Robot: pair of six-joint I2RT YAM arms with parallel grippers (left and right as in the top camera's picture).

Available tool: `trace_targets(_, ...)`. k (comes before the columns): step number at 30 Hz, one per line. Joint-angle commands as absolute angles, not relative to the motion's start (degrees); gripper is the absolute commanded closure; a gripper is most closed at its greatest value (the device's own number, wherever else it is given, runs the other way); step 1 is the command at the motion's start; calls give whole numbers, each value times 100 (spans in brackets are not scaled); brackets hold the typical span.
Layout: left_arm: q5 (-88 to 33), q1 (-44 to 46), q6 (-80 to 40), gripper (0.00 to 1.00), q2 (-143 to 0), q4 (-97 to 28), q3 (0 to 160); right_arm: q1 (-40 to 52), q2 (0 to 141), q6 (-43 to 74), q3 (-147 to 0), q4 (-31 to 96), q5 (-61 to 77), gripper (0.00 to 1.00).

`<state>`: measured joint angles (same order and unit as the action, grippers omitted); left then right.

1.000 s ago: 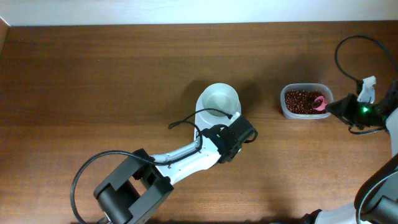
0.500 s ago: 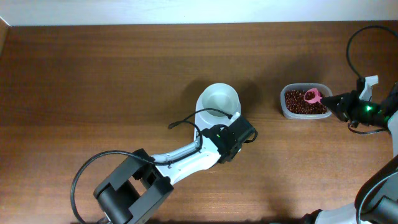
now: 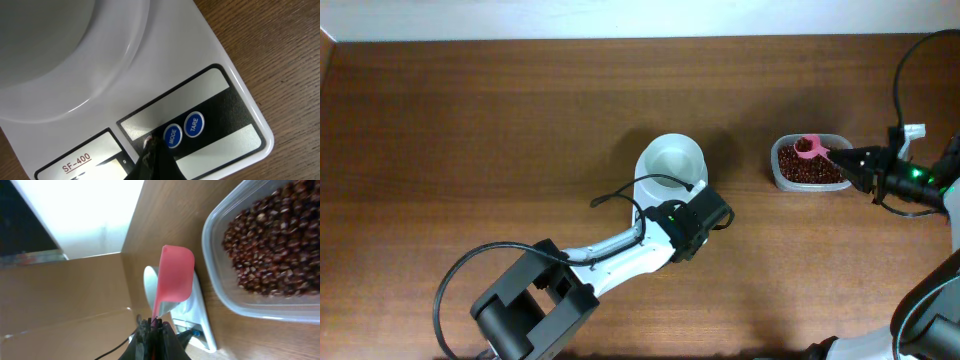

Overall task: Scoop and weigh 50g on scale
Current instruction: 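Lift the filled scoop out of the bean tub with the right gripper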

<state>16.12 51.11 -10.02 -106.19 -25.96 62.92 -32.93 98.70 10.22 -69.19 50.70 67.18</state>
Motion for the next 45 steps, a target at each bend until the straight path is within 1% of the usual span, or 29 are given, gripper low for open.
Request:
trace_targets(1,1588,5124,-913,100,-10694,-2685,6283,-3312,9907,860,-6938,5133,7306,96)
trace_targets(5,1588,5124,-913,100,-10694,-2681,6283,-3312,9907,727,-6904,5234,8125,96)
trace_targets(7,1588,5124,-913,100,-10694,-2683,6283,-3315,9907,456,-6875,5242,8576,96)
trace_targets(12,1588,5124,-913,100,-10694,-2679,6283,-3319,9907,338,-6869,5293,8892,96)
trace_targets(14,1588,5124,-913,100,-10694,-2681,6283,-3328,9907,322,-6869,5098,8890,96)
trace_targets(16,1588,5124,-913,100,-10694,-2674,6283,-3310,9904,320,-6869,5205,8892,96)
trace_targets(18,1588,5124,-913,100,-10694,-2663,6283,-3186,9907,16,-6866,5175,8895,96)
trace_targets(26,1586,5124,-913,100,-10694,-2661,6283,-2969,9904,19,-6869,4947,8892,96)
trace_targets(29,1588,5124,-913,99,-10694,-2661,6283,-2963,9907,-158,-6869,4696,8892,96)
trace_targets(38,1592,5124,-910,100,-10691,-2661,6283,-2963,9907,-303,-6869,4692,8715,96)
trace_targets(42,2091,5124,-910,100,-10634,-2665,6442,-2963,9907,-303,-6869,4733,8484,96)
trace_targets(45,2143,5124,-910,100,-10602,-2661,6580,-2963,9907,-303,-6869,4733,8484,96)
